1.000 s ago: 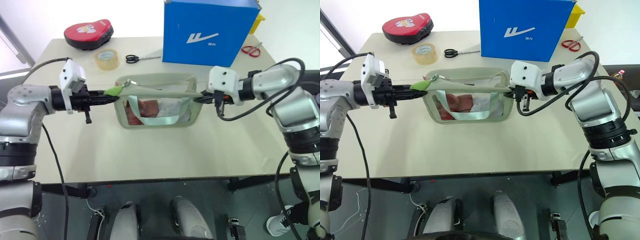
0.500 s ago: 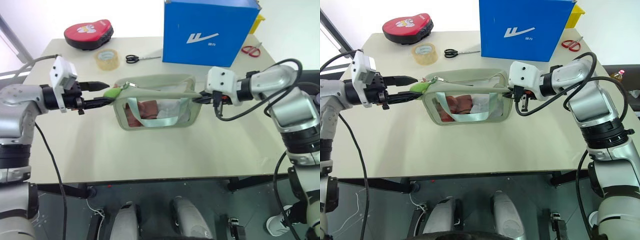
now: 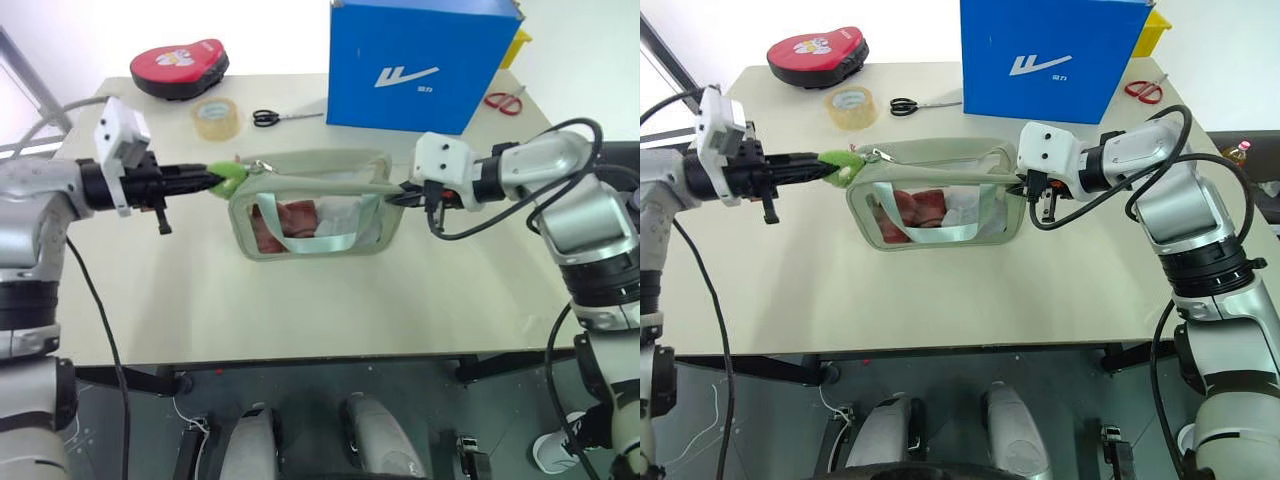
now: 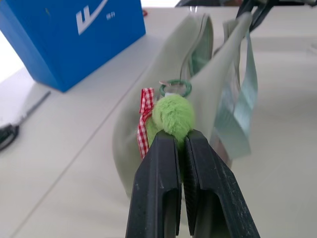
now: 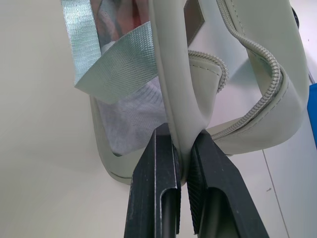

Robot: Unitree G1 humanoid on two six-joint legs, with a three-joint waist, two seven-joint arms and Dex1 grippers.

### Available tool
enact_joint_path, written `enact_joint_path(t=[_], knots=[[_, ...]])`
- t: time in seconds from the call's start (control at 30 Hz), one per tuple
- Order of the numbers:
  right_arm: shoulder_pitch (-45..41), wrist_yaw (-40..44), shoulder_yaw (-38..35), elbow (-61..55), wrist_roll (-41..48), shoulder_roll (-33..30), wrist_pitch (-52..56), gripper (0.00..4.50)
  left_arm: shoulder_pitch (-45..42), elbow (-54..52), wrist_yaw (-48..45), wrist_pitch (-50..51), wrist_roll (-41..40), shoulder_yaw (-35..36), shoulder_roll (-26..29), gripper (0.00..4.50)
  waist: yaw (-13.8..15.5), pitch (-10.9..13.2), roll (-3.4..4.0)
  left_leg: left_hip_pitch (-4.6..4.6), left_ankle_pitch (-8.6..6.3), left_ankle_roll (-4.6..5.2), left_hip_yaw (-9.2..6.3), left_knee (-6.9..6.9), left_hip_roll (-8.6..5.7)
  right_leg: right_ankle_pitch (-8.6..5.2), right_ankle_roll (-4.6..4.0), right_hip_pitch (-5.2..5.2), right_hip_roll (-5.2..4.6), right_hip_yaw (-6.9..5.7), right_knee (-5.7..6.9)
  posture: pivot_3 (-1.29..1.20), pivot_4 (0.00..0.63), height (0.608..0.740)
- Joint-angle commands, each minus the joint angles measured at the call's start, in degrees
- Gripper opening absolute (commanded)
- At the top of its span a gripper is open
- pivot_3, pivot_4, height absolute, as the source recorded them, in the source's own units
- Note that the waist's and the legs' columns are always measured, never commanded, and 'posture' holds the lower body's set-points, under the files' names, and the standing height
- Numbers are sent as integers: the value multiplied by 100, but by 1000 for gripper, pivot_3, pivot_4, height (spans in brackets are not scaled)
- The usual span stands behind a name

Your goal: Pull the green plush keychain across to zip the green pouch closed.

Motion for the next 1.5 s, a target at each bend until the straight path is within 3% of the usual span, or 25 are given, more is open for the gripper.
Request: enact_joint_path(t=[0.03,0.37,0.5,0.7,0.93,1.07,1.27,1.37,1.5], knots=[[-54,-43,-52,-107,-6,54,13,0,-479,-381,78,299,-314,-69,-256,84,1,0,0,0,0,0,0,1,0,0,0,1,0,0,0,0,150,737],[-69,-65,-4,-106,-51,174,-5,0,-990,-250,3,261,15,-775,-1012,84,-12,0,0,5,1,-1,-10,1,0,0,1,2,2,1,6,0,150,737],[-26,-69,-44,-158,-49,161,39,0,-1060,-43,17,402,135,-845,-961,1381,-18,0,0,6,1,-2,-9,2,0,0,0,2,3,1,7,0,150,737],[12,-71,-53,-186,-35,158,64,0,-901,-153,-60,112,346,-808,-736,4478,-20,0,0,6,1,-2,-9,1,0,0,1,2,3,1,7,0,150,737],[18,-59,-45,-221,-16,174,111,0,-590,-454,-238,285,92,-257,12,4478,-25,0,0,6,1,-1,-8,0,2,0,0,0,4,2,8,0,150,737],[41,-43,-34,-235,-8,181,129,0,129,-659,-296,418,-45,166,528,4478,-30,-1,2,8,0,-1,-6,-3,3,0,0,0,4,3,8,0,150,737],[39,0,-28,-234,-6,180,111,0,700,-837,-145,485,-76,160,498,4478,-1,-1,1,7,0,-1,-7,3,2,0,0,4,2,-1,8,0,150,737],[28,16,-27,-222,-14,182,98,0,630,-721,34,583,-70,38,263,3690,-2,-1,1,7,0,-1,-6,3,1,0,0,4,3,-1,8,0,150,737],[18,32,-39,-254,-7,179,118,0,592,-603,165,484,140,-137,121,1585,-21,-1,1,7,0,-1,-7,2,1,0,0,4,3,-1,8,0,150,737]])
